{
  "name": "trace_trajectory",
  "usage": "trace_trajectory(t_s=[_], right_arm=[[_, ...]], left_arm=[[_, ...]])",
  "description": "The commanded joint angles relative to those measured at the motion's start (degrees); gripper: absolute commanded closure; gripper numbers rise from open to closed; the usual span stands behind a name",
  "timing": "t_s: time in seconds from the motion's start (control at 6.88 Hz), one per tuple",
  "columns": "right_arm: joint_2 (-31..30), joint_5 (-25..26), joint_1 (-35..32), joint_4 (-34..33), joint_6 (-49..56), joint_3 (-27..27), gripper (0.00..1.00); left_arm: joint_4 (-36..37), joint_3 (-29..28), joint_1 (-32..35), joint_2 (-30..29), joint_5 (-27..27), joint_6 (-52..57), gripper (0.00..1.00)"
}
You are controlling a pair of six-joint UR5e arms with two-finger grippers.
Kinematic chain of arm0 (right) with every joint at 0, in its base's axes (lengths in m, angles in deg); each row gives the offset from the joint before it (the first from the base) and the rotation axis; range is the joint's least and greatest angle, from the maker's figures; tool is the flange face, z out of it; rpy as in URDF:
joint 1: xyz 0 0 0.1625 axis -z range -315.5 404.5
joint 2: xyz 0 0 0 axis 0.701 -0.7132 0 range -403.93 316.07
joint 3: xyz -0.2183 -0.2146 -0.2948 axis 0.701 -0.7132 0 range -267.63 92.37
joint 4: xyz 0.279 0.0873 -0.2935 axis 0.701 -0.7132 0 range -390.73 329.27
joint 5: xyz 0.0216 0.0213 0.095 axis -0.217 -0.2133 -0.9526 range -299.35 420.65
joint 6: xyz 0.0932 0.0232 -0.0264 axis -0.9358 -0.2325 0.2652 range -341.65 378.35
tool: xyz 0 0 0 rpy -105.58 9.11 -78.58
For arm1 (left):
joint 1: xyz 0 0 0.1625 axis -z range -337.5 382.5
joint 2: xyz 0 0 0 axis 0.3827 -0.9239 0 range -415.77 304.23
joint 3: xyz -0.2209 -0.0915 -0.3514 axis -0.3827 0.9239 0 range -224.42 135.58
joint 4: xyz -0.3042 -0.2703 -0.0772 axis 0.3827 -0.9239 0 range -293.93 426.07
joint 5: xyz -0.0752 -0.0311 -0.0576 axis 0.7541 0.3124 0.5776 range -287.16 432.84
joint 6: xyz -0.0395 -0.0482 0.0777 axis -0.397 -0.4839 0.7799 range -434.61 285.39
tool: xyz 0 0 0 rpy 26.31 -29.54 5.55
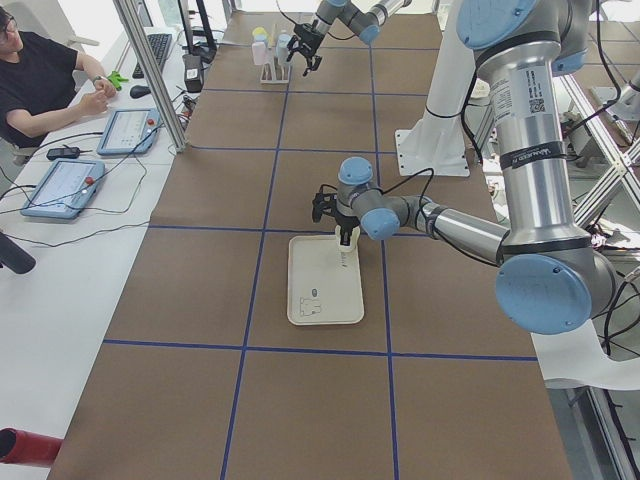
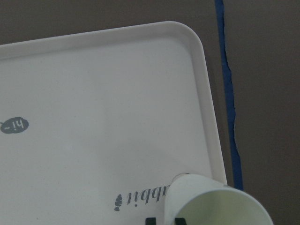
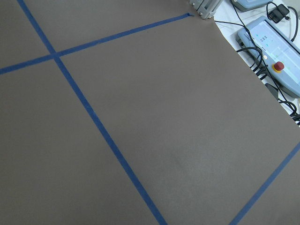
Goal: Transfer IKEA cup to right arm and place on rack
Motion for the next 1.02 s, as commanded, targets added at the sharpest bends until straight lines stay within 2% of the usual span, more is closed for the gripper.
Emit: trace_trajectory(t_s=[0.0,0.58,0.87], right_arm=[[0.0,0.0,0.0,0.0,0.0,0.0,0.01],[0.1,0.4,0.7,1.7,0.3,-0.7,0.01],[0.2,0.6,2.9,6.5,0.2,-1.4,0.01]], left_arm=[[0.0,0.1,0.0,0.0,0.0,0.1,1.00],[1.7,3.5,1.4,1.0,0.1,1.0,1.00],[15.0,11.6,5.3,-3.2,0.2,1.1,1.00]])
